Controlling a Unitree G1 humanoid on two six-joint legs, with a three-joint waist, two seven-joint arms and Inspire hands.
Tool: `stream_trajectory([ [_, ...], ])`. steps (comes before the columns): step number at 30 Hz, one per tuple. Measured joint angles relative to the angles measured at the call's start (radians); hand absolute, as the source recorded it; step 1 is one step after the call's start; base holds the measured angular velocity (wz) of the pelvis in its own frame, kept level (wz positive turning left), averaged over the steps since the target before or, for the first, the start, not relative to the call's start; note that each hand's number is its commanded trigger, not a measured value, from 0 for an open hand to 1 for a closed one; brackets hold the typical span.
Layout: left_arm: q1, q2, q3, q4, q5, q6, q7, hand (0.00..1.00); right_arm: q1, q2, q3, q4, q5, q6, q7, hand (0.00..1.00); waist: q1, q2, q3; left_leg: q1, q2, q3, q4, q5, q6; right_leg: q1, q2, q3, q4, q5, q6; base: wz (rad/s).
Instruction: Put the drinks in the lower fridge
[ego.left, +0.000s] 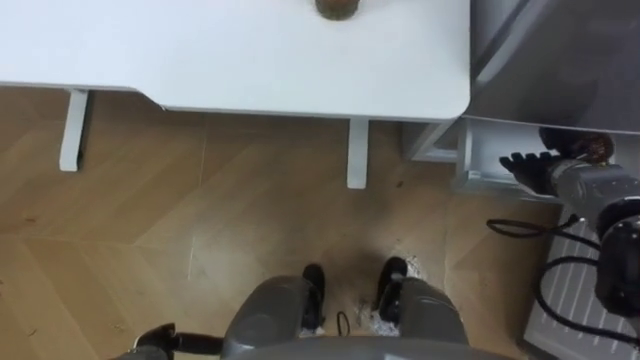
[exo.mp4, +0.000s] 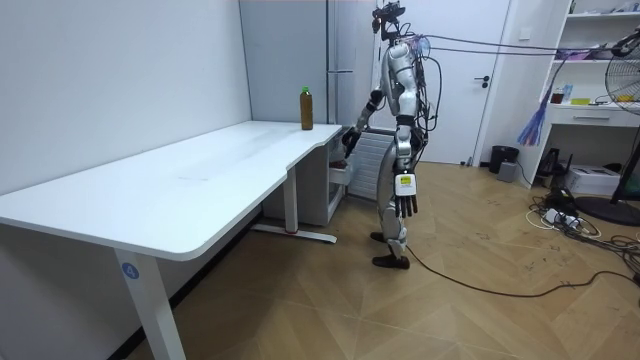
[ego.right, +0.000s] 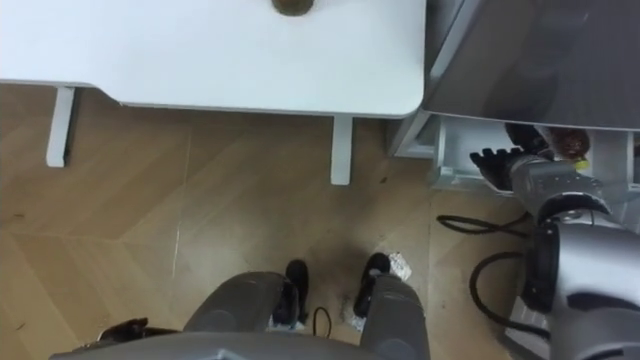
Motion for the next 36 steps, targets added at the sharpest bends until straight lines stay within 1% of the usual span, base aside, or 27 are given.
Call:
stream_trajectory([
  [2,0.006,0.000,0.001,0.006,-0.002,0.001,0.010,0.00,0.027,0.000,0.000,0.001,-0.018,0.003,0.023,0.00,-0.011,0.000,-0.0049,0.036,0.003,-0.001,-0.025,0.001,0.001,0.040,0.009,-0.001,-0.031,0.010,0.004,0.00],
  [3,0.007,0.000,0.003,0.006,-0.002,0.000,0.011,0.00,0.036,-0.001,0.000,0.001,-0.027,0.003,0.032,0.00,-0.012,0.000,-0.0056,0.047,0.004,-0.001,-0.031,0.001,0.002,0.052,0.011,-0.003,-0.041,0.014,0.005,-0.03],
  [4,0.013,0.000,0.018,0.006,-0.007,-0.001,0.013,0.00,0.056,-0.001,-0.002,-0.001,-0.040,0.003,0.050,0.00,-0.016,-0.002,-0.0116,0.068,0.005,-0.001,-0.046,0.001,0.002,0.072,0.015,-0.003,-0.057,0.018,0.006,-0.07],
  [5,0.022,0.000,0.026,0.008,-0.019,-0.003,0.018,0.00,0.081,-0.002,-0.001,-0.007,-0.041,0.002,0.064,0.00,-0.021,-0.004,-0.0248,0.085,0.006,0.000,-0.060,0.002,0.003,0.090,0.019,-0.004,-0.072,0.022,0.007,-0.07],
  [6,0.027,0.000,0.031,0.009,-0.019,-0.006,0.018,0.00,0.095,-0.002,-0.001,-0.012,-0.041,0.001,0.069,0.00,-0.024,-0.004,-0.0291,0.093,0.008,0.000,-0.062,0.002,0.003,0.102,0.023,-0.004,-0.080,0.024,0.008,-0.04],
  [8,0.042,0.000,0.060,0.007,-0.018,-0.016,0.019,0.00,0.147,-0.002,-0.001,-0.044,-0.041,-0.003,0.102,0.00,-0.040,-0.006,-0.0323,0.141,0.011,-0.001,-0.087,0.002,0.003,0.150,0.031,-0.002,-0.098,0.026,0.009,0.00],
  [9,0.043,0.000,0.065,0.006,-0.019,-0.019,0.019,0.00,0.161,-0.003,-0.001,-0.056,-0.041,-0.005,0.110,0.00,-0.042,-0.007,-0.0329,0.152,0.010,0.000,-0.092,0.002,0.003,0.159,0.031,0.000,-0.098,0.025,0.010,-0.03],
  [11,0.046,0.001,0.086,0.003,-0.020,-0.028,0.021,0.00,0.215,-0.002,-0.001,-0.085,-0.100,-0.017,0.151,0.00,-0.062,-0.006,-0.0331,0.191,0.014,-0.002,-0.117,0.001,0.002,0.202,0.040,0.001,-0.125,0.026,0.012,0.00],
  [12,0.048,0.001,0.088,0.003,-0.020,-0.031,0.022,0.00,0.233,-0.002,-0.001,-0.094,-0.121,-0.019,0.161,0.00,-0.063,-0.006,-0.0347,0.202,0.015,-0.002,-0.126,0.002,0.001,0.212,0.042,0.001,-0.133,0.027,0.013,0.00],
  [14,0.054,-0.002,0.088,0.005,-0.026,-0.042,0.032,0.00,0.302,0.001,0.001,-0.115,-0.201,-0.030,0.190,0.00,-0.066,-0.006,-0.0352,0.248,0.016,-0.002,-0.153,0.002,-0.002,0.259,0.049,0.000,-0.158,0.027,0.014,0.00],
  [15,0.057,-0.003,0.088,0.005,-0.031,-0.044,0.036,0.00,0.320,0.004,0.002,-0.115,-0.227,-0.034,0.199,0.00,-0.066,-0.006,-0.0352,0.263,0.017,-0.002,-0.161,0.003,-0.004,0.275,0.052,0.001,-0.168,0.027,0.014,-0.03],
  [16,0.067,-0.003,0.088,0.010,-0.042,-0.054,0.038,0.00,0.354,0.014,0.007,-0.112,-0.279,-0.038,0.210,0.00,-0.067,-0.012,-0.0337,0.291,0.016,-0.002,-0.174,0.003,-0.006,0.300,0.056,-0.002,-0.182,0.027,0.015,0.00],
  [17,0.072,-0.003,0.095,0.009,-0.060,-0.060,0.042,0.00,0.394,0.024,0.022,-0.112,-0.327,-0.040,0.222,0.00,-0.068,-0.011,-0.0370,0.311,0.016,-0.006,-0.185,0.002,-0.008,0.324,0.060,-0.007,-0.194,0.026,0.016,0.00],
  [18,0.075,-0.004,0.099,0.009,-0.069,-0.061,0.043,0.00,0.415,0.029,0.030,-0.111,-0.348,-0.040,0.228,0.00,-0.067,-0.017,-0.0386,0.317,0.017,-0.007,-0.192,0.002,-0.009,0.332,0.061,-0.009,-0.201,0.026,0.016,0.04],
  [20,0.097,-0.006,0.099,-0.001,-0.104,-0.072,0.048,0.00,0.471,0.052,0.062,-0.110,-0.427,-0.040,0.243,0.00,-0.067,-0.021,-0.0387,0.346,0.024,-0.003,-0.208,0.001,-0.012,0.350,0.064,-0.010,-0.203,0.020,0.016,-0.03],
  [21,0.099,-0.006,0.100,0.000,-0.107,-0.072,0.050,0.00,0.484,0.059,0.066,-0.109,-0.452,-0.042,0.246,0.00,-0.068,-0.023,-0.0377,0.352,0.025,-0.003,-0.209,0.001,-0.013,0.356,0.066,-0.010,-0.207,0.019,0.017,-0.06],
  [23,0.111,-0.007,0.123,0.006,-0.113,-0.079,0.060,0.00,0.524,0.092,0.074,-0.078,-0.539,-0.043,0.252,0.00,-0.067,-0.033,-0.0336,0.385,0.028,-0.007,-0.221,-0.003,-0.018,0.393,0.074,-0.008,-0.224,0.019,0.017,-0.02],
  [25,0.113,-0.008,0.136,0.010,-0.118,-0.080,0.069,0.00,0.539,0.110,0.090,-0.058,-0.596,-0.042,0.253,0.00,-0.070,-0.039,-0.0312,0.399,0.030,-0.012,-0.228,-0.005,-0.020,0.411,0.078,-0.012,-0.237,0.019,0.017,0.04],
  [26,0.107,-0.011,0.145,0.009,-0.129,-0.081,0.080,0.00,0.548,0.124,0.090,-0.052,-0.630,-0.042,0.253,0.00,-0.073,-0.041,-0.0286,0.399,0.029,-0.027,-0.228,-0.005,-0.021,0.414,0.078,-0.014,-0.237,0.019,0.017,0.13],
  [27,0.106,-0.012,0.148,0.008,-0.136,-0.081,0.084,0.00,0.554,0.131,0.091,-0.051,-0.641,-0.042,0.254,0.00,-0.074,-0.043,-0.0279,0.401,0.029,-0.031,-0.229,-0.005,-0.021,0.416,0.079,-0.014,-0.237,0.018,0.017,0.07],
  [28,0.108,-0.014,0.155,0.005,-0.136,-0.081,0.088,0.00,0.567,0.146,0.094,-0.053,-0.681,-0.044,0.258,0.00,-0.073,-0.043,-0.0248,0.412,0.027,-0.032,-0.232,-0.006,-0.021,0.423,0.082,-0.009,-0.238,0.018,0.017,-0.05],
  [29,0.113,-0.018,0.154,0.002,-0.134,-0.082,0.098,0.00,0.578,0.159,0.119,-0.053,-0.714,-0.044,0.262,0.00,-0.070,-0.044,-0.0244,0.424,0.028,-0.038,-0.234,-0.007,-0.022,0.434,0.084,-0.007,-0.238,0.018,0.017,-0.07],
  [31,0.116,-0.025,0.154,-0.002,-0.133,-0.082,0.105,0.00,0.593,0.174,0.142,-0.053,-0.728,-0.044,0.263,0.00,-0.073,-0.042,-0.0234,0.431,0.028,-0.054,-0.234,-0.013,-0.021,0.450,0.085,-0.010,-0.245,0.018,0.017,0.05],
  [32,0.116,-0.030,0.154,-0.002,-0.134,-0.082,0.108,0.00,0.601,0.180,0.160,-0.054,-0.736,-0.044,0.261,0.00,-0.073,-0.041,-0.0236,0.431,0.028,-0.056,-0.231,-0.016,-0.020,0.456,0.085,-0.013,-0.250,0.018,0.017,0.07],
  [36,0.109,-0.045,0.159,-0.007,-0.135,-0.090,0.146,0.00,0.626,0.198,0.175,-0.054,-0.763,-0.051,0.257,0.00,-0.072,-0.038,-0.0240,0.435,0.029,-0.055,-0.228,-0.016,-0.020,0.461,0.084,-0.014,-0.249,0.018,0.017,0.00],
])
